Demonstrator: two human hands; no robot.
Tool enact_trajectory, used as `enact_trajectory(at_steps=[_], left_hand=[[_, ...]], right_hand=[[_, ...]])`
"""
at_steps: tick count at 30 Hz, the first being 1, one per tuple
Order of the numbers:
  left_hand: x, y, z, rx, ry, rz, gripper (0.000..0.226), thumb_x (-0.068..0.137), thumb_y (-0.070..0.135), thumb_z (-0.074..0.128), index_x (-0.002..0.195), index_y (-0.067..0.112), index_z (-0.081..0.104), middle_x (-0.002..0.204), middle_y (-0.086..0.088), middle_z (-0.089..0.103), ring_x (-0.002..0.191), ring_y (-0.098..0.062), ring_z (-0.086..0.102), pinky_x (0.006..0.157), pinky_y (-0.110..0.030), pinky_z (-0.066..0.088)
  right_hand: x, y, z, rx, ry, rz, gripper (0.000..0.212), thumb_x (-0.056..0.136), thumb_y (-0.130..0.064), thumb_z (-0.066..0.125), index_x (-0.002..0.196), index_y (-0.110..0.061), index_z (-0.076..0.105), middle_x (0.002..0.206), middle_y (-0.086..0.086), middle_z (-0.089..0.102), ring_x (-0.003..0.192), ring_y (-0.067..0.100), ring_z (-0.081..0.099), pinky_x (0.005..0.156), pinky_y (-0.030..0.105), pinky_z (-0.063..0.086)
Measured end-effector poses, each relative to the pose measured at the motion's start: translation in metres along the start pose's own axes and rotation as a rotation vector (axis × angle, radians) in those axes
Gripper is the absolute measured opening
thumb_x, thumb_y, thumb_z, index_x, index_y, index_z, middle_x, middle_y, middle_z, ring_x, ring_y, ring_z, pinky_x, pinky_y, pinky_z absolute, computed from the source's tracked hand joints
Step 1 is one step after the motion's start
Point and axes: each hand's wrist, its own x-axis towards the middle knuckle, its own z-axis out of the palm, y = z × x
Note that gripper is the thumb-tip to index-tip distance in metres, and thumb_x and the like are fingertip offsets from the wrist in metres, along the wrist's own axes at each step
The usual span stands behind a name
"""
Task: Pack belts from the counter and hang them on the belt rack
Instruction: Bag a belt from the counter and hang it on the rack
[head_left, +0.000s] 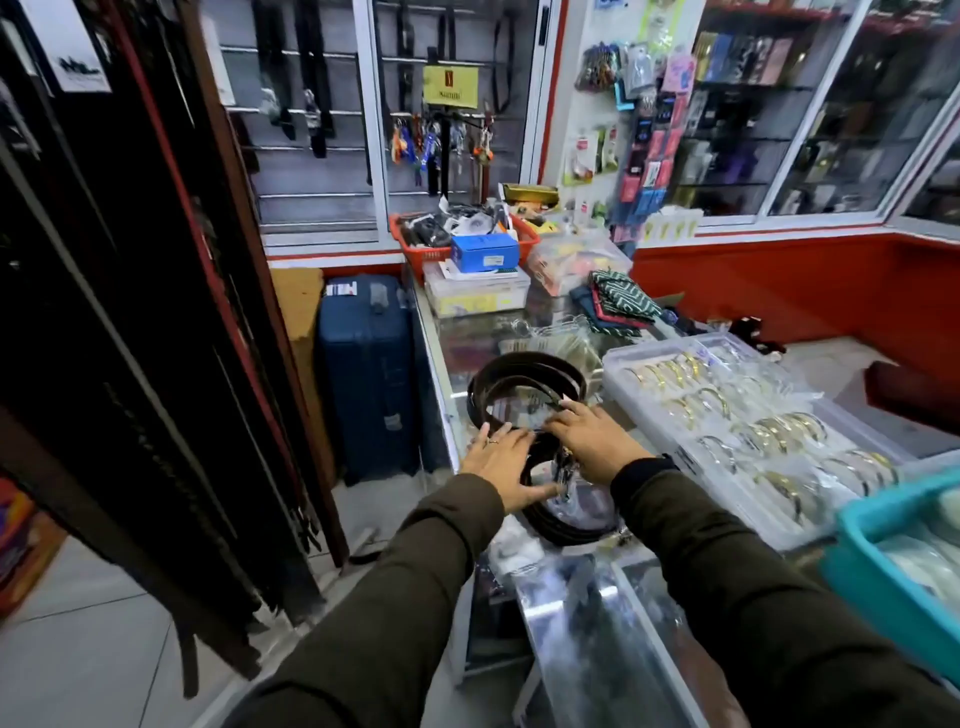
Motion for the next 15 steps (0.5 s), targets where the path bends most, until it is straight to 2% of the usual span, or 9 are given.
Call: enact_trajectory(at_steps=[2,5,8,11,15], left_hand=[[0.004,0.005,0.000,0.053,0.032,-0.006,0.097,0.082,0.069,0.057,0.156,0.014,0.027,0.160,-0.006,0.035,0.151,-0.025,0.027,0.128,-0.049,0.004],[0.012,0.010,0.002,0.100,0.090,-0.048,0.085,0.081,0.056,0.068,0.149,0.015,0.037,0.147,-0.008,0.048,0.141,-0.029,0.041,0.127,-0.049,0.009],[0.013,0.015,-0.002,0.160,0.097,-0.041,0.066,0.086,0.044,0.068,0.141,0.016,0.046,0.138,-0.008,0.054,0.135,-0.030,0.047,0.127,-0.051,0.009],[0.011,0.021,-0.006,0.171,0.138,-0.029,0.052,0.091,0.032,0.062,0.138,0.014,0.049,0.134,-0.009,0.057,0.131,-0.032,0.049,0.127,-0.051,0.005],[0.005,0.022,-0.018,0.172,0.205,0.003,0.048,0.093,0.027,0.060,0.138,0.016,0.049,0.133,-0.008,0.058,0.133,-0.030,0.048,0.128,-0.049,0.006]], right_hand=[[0.001,0.000,-0.003,-0.034,0.032,0.015,0.057,0.093,-0.017,0.059,0.147,-0.019,0.043,0.152,0.003,0.046,0.151,0.029,0.024,0.118,0.049,0.026],[0.003,0.001,-0.003,-0.088,0.078,0.023,0.045,0.096,-0.019,0.054,0.140,-0.025,0.054,0.140,-0.002,0.059,0.141,0.030,0.036,0.113,0.046,0.032],[0.000,0.005,-0.007,-0.114,0.113,0.066,0.033,0.096,-0.025,0.052,0.126,-0.027,0.064,0.124,-0.005,0.068,0.130,0.028,0.044,0.112,0.045,0.029],[-0.005,0.009,-0.011,-0.093,0.154,0.084,0.031,0.093,-0.033,0.054,0.120,-0.031,0.070,0.118,-0.008,0.071,0.132,0.025,0.043,0.117,0.046,0.019],[-0.012,0.012,-0.024,-0.101,0.229,0.079,0.032,0.093,-0.038,0.054,0.120,-0.032,0.071,0.115,-0.009,0.073,0.131,0.025,0.042,0.118,0.045,0.008]])
